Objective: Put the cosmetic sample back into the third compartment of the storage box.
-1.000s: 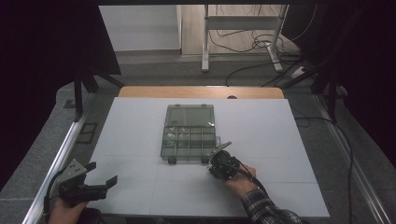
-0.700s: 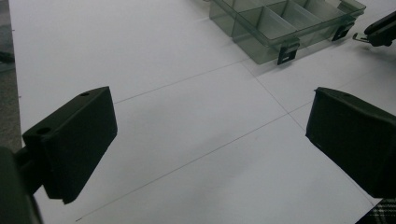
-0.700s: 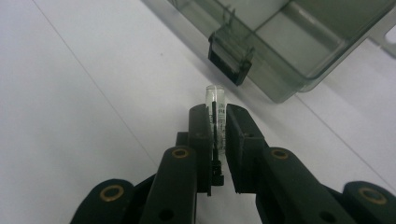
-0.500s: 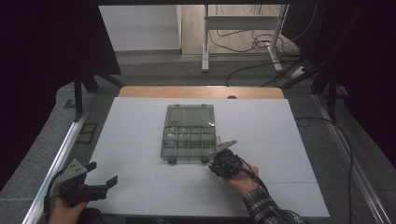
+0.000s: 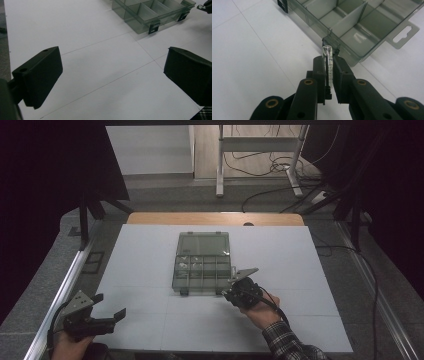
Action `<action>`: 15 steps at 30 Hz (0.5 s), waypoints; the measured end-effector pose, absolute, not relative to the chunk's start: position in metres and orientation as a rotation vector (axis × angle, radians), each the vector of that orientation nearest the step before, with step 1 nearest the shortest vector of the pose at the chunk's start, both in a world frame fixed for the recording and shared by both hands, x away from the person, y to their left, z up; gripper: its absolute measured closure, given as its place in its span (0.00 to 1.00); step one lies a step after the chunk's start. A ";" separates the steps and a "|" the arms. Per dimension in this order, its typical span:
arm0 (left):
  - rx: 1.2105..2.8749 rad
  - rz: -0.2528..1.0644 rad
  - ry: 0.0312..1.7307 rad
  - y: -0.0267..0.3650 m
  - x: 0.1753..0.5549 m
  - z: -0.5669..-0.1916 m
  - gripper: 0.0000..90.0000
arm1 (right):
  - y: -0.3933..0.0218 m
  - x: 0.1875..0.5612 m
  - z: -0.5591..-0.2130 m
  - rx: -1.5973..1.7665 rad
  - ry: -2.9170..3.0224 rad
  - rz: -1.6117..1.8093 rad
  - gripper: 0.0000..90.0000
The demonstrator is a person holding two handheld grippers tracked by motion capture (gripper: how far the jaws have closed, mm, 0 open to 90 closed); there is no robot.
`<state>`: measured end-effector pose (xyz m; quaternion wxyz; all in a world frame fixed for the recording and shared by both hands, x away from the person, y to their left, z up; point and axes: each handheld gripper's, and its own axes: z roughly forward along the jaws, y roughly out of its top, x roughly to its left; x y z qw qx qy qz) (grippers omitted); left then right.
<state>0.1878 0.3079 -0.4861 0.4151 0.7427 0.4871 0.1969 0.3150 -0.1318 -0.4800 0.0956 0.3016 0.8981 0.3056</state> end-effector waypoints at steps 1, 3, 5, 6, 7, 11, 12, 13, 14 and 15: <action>1.866 0.495 1.224 0.308 0.188 -0.486 0.03 | -0.132 0.315 -0.479 0.895 2.659 0.916 0.89; 1.866 0.495 1.224 0.308 0.188 -0.486 0.03 | -0.132 0.315 -0.476 0.892 2.651 0.930 0.89; 1.866 0.495 1.224 0.308 0.188 -0.486 0.03 | -0.132 0.315 -0.474 0.894 2.645 0.939 0.89; 1.868 0.495 1.224 0.308 0.188 -0.486 0.03 | -0.132 0.315 -0.472 0.902 2.638 0.959 0.89; 1.868 0.495 1.224 0.308 0.188 -0.486 0.03 | -0.132 0.316 -0.471 0.903 2.636 0.963 0.89; 1.868 0.495 1.225 0.308 0.188 -0.486 0.03 | -0.133 0.320 -0.469 0.919 2.626 0.978 0.89; 1.868 0.495 1.225 0.308 0.188 -0.486 0.03 | -0.133 0.321 -0.468 0.922 2.624 0.984 0.89; 1.868 0.495 1.225 0.308 0.188 -0.486 0.03 | -0.133 0.321 -0.468 0.922 2.624 0.984 0.89; 1.869 0.495 1.225 0.308 0.188 -0.486 0.03 | -0.134 0.324 -0.466 0.923 2.616 0.995 0.89; 1.869 0.494 1.225 0.308 0.188 -0.486 0.03 | -0.133 0.325 -0.465 0.928 2.613 1.002 0.89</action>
